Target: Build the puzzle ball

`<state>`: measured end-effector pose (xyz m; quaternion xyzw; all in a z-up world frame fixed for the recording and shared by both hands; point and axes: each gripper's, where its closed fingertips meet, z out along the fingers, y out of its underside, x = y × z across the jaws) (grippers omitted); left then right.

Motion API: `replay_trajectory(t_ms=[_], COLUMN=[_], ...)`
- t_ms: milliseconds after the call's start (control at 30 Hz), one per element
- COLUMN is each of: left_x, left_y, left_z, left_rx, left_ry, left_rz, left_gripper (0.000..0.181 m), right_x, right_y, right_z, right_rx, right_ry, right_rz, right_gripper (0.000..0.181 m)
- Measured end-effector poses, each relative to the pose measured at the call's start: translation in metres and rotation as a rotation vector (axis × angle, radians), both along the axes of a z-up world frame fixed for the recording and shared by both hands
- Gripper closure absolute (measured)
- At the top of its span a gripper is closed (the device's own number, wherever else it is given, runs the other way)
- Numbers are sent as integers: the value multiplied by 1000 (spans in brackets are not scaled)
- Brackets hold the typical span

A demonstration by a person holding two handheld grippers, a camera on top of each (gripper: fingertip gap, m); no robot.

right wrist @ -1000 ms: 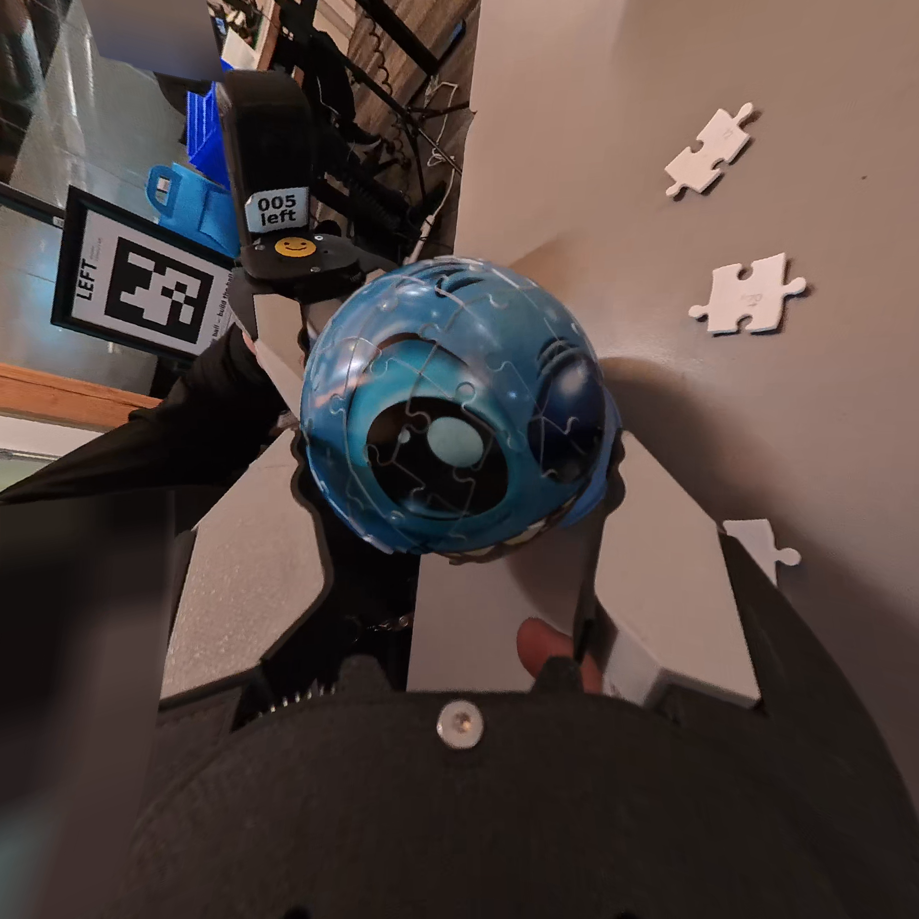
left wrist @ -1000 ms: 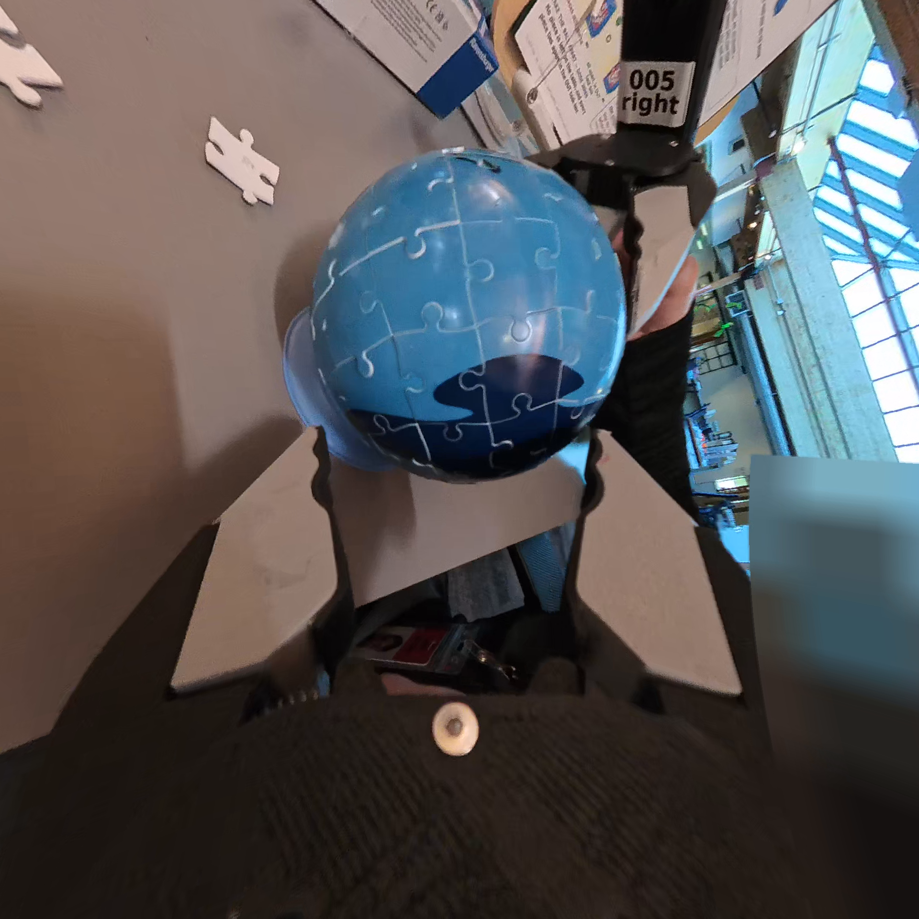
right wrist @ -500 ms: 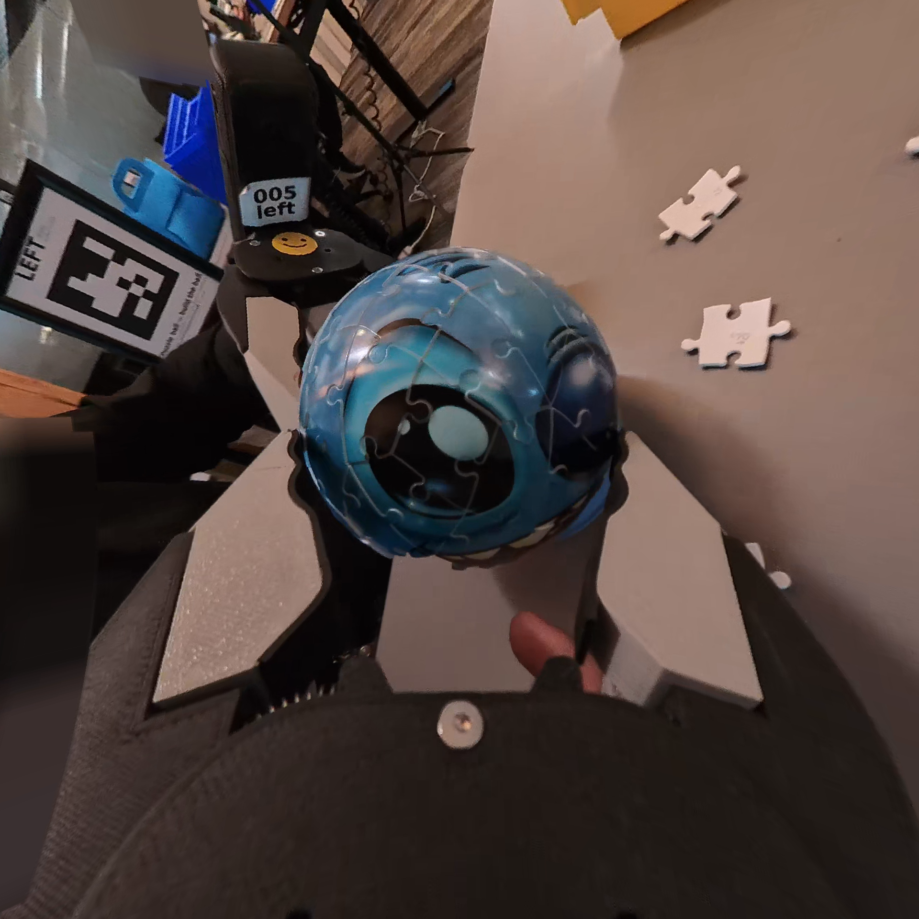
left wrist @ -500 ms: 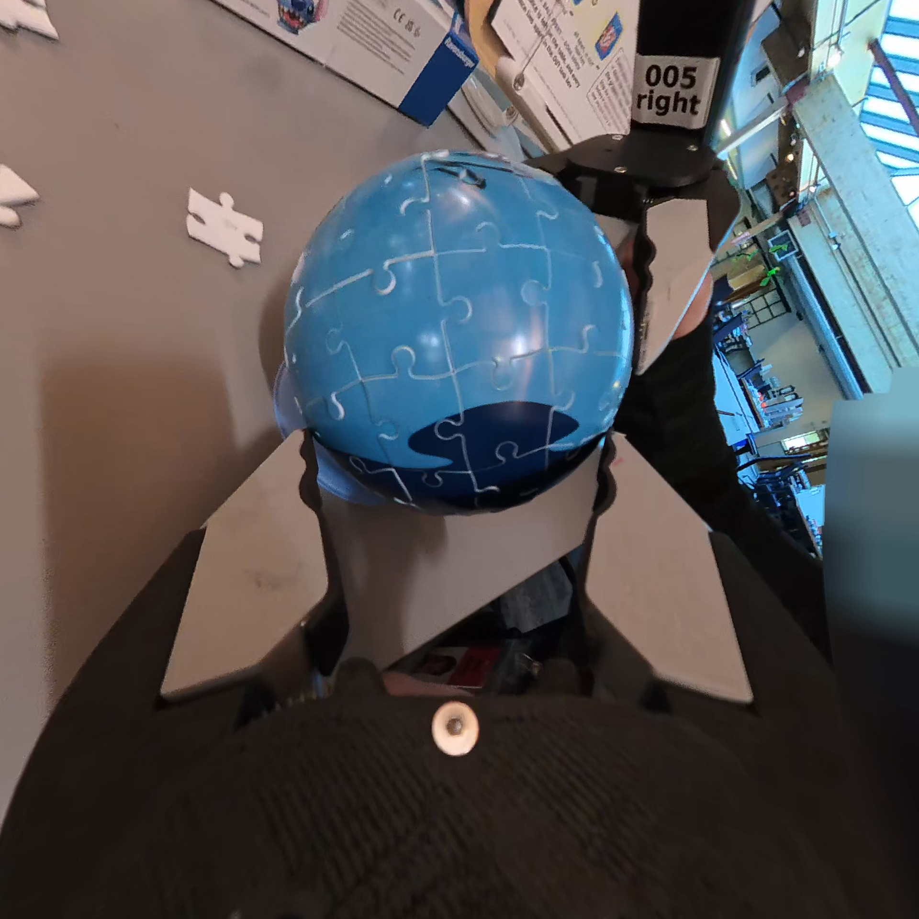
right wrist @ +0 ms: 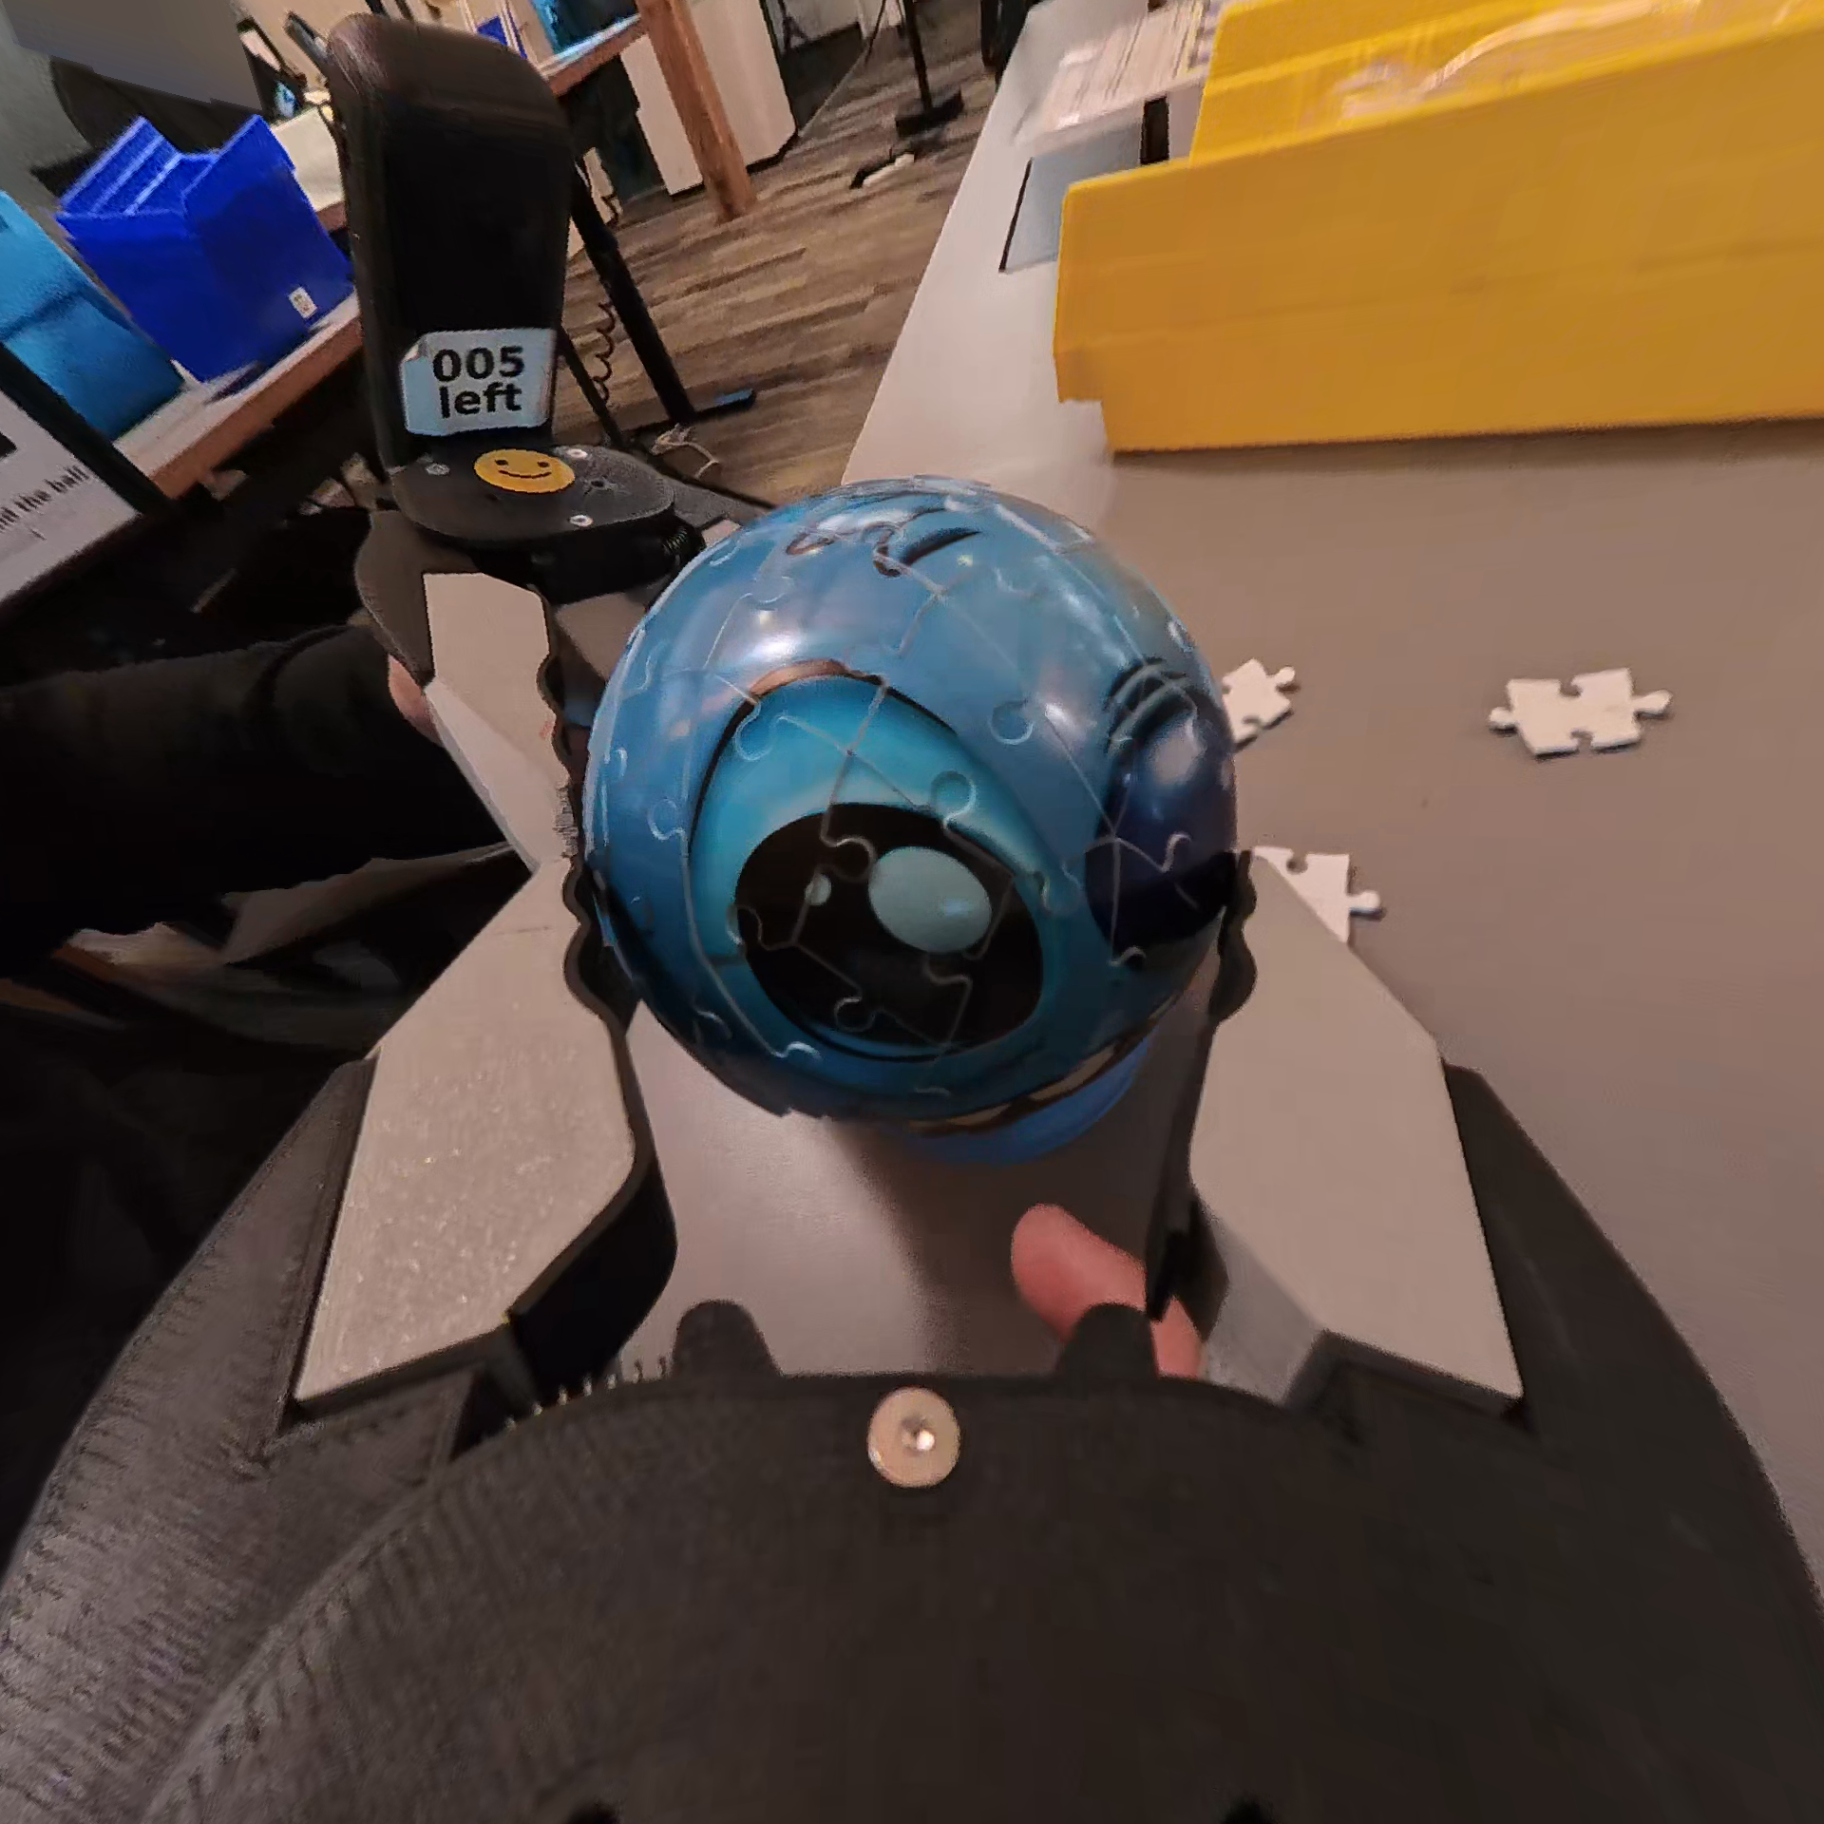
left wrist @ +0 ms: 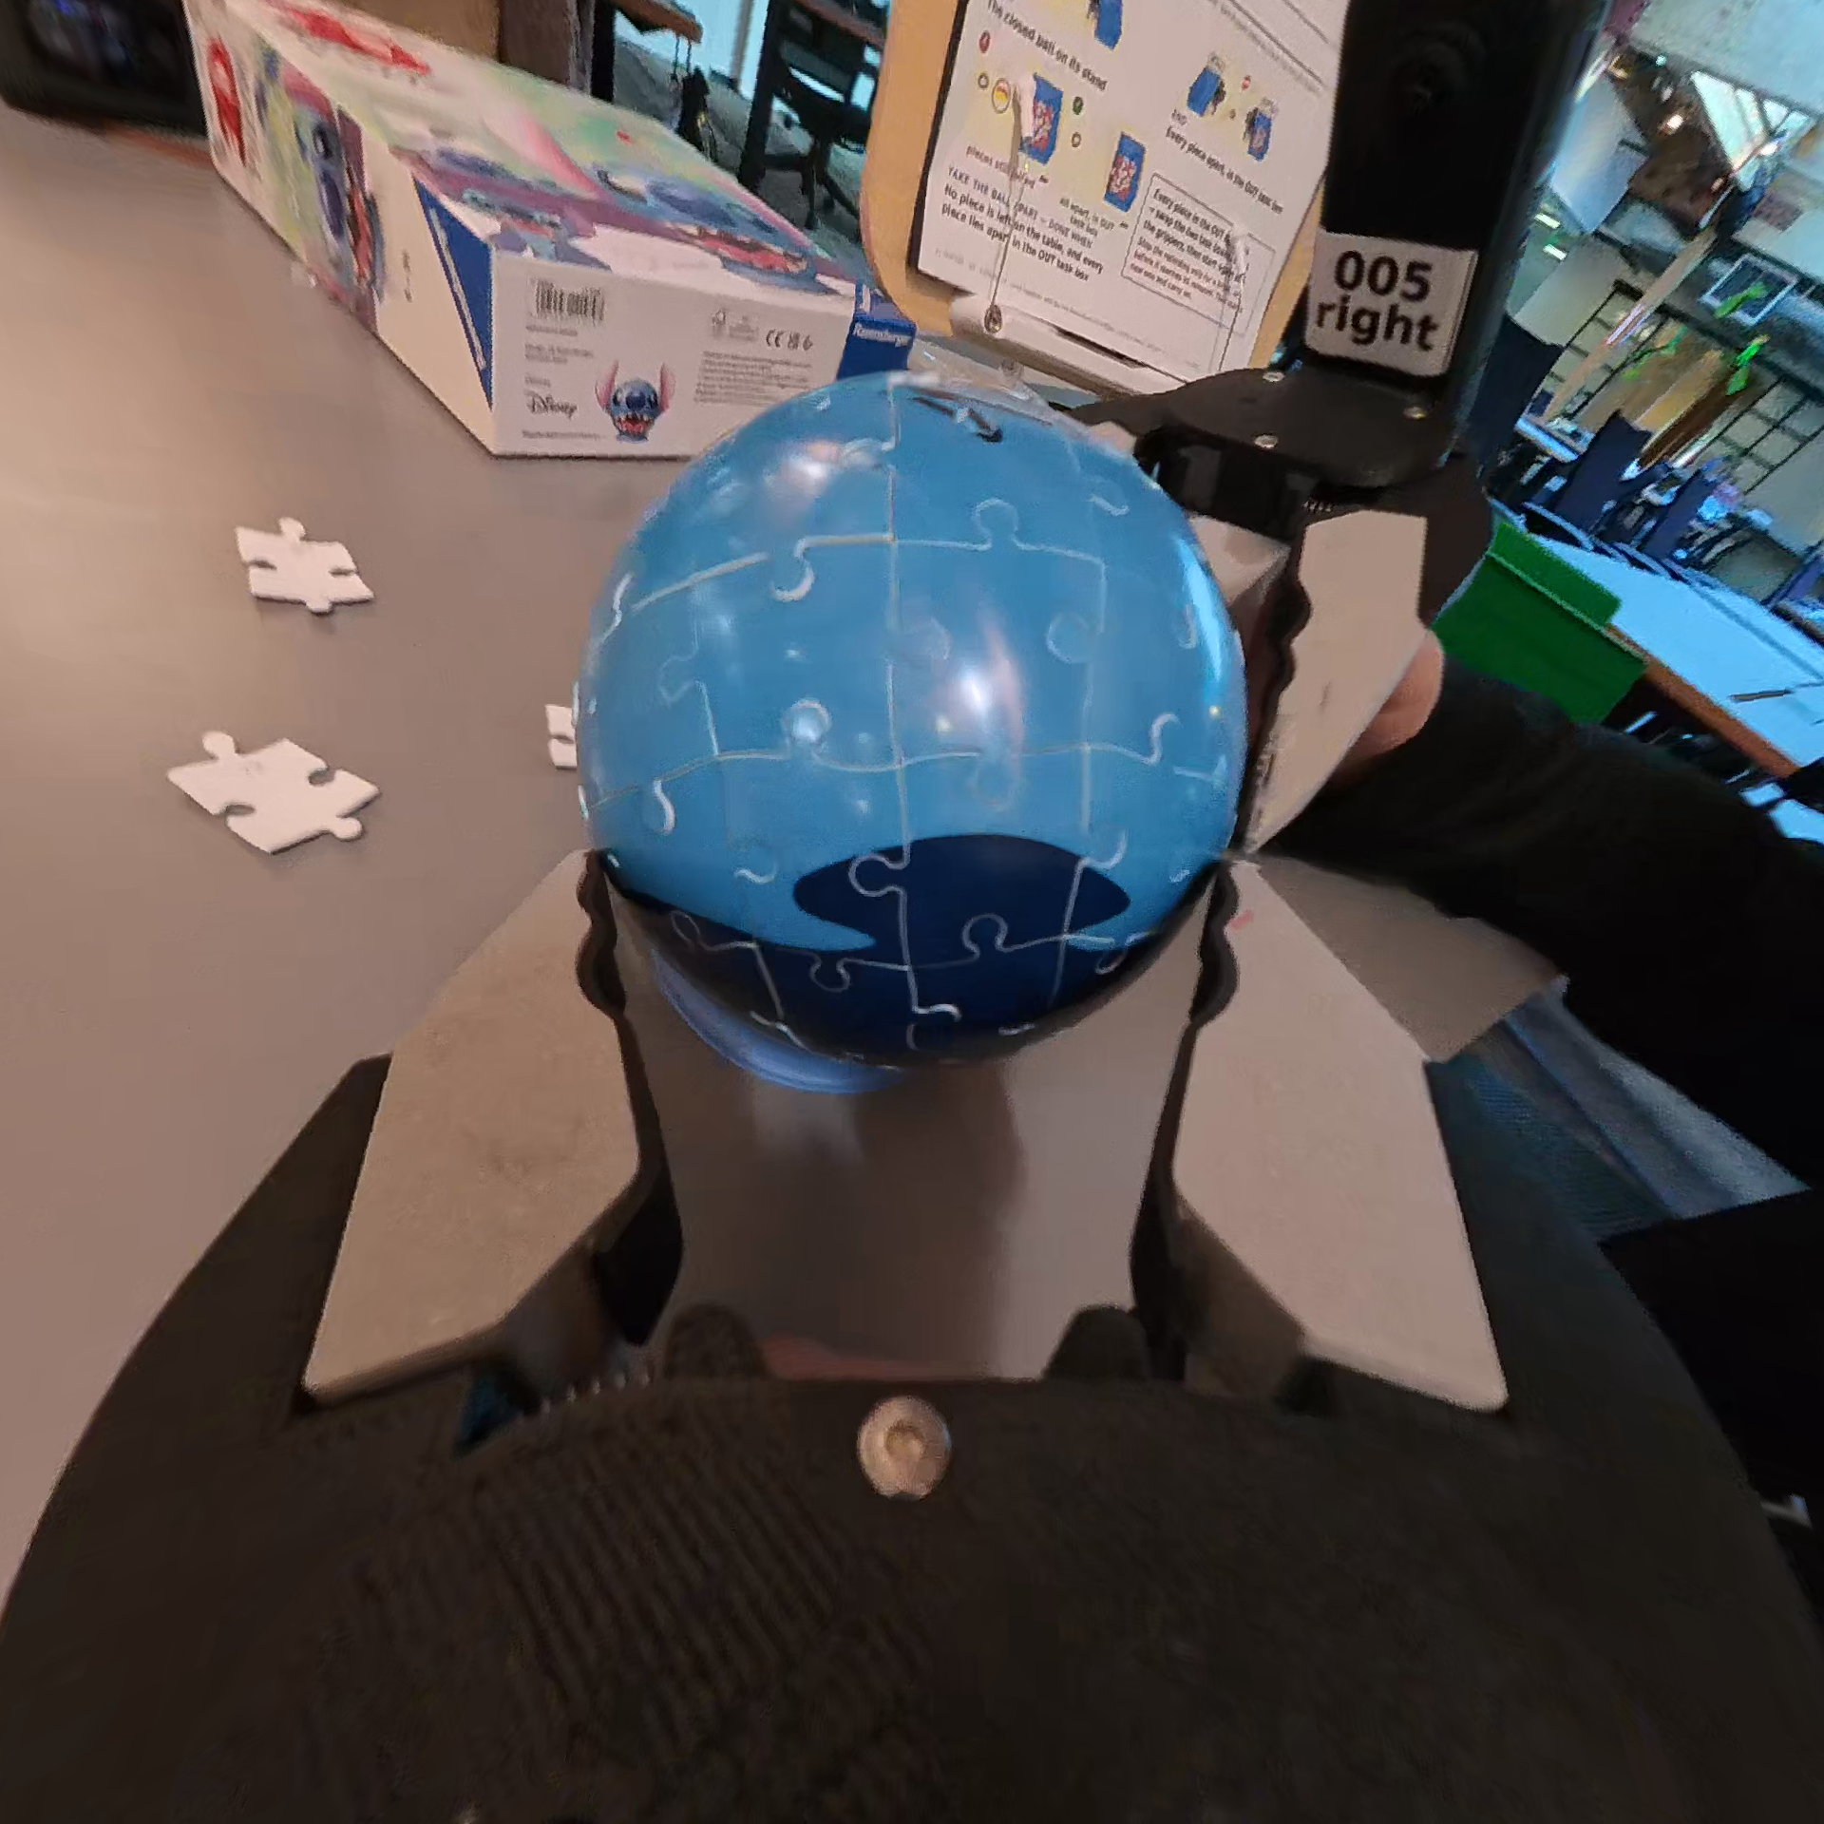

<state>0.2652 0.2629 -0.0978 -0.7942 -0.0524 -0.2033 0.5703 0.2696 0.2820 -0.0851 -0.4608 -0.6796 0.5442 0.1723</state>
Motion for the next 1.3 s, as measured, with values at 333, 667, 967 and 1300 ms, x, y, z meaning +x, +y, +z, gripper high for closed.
replay_trajectory(t_ms=[333, 667, 967, 1300], left_x=[3, -6, -28, -56], left_y=[-1, 3, 1, -21], left_z=[8, 27, 27, 16], left_rx=[60, 101, 97, 81], left_ry=[149, 147, 95, -32], left_rz=[16, 27, 68, 134], left_gripper=[64, 64, 64, 64], right_x=[5, -6, -30, -60], right_y=[-2, 0, -1, -23], right_z=[4, 26, 28, 16], right_rx=[36, 69, 48, 31], right_ry=[91, 127, 51, -53], right_rz=[-6, -20, 0, 54], right_gripper=[59, 59, 59, 59])
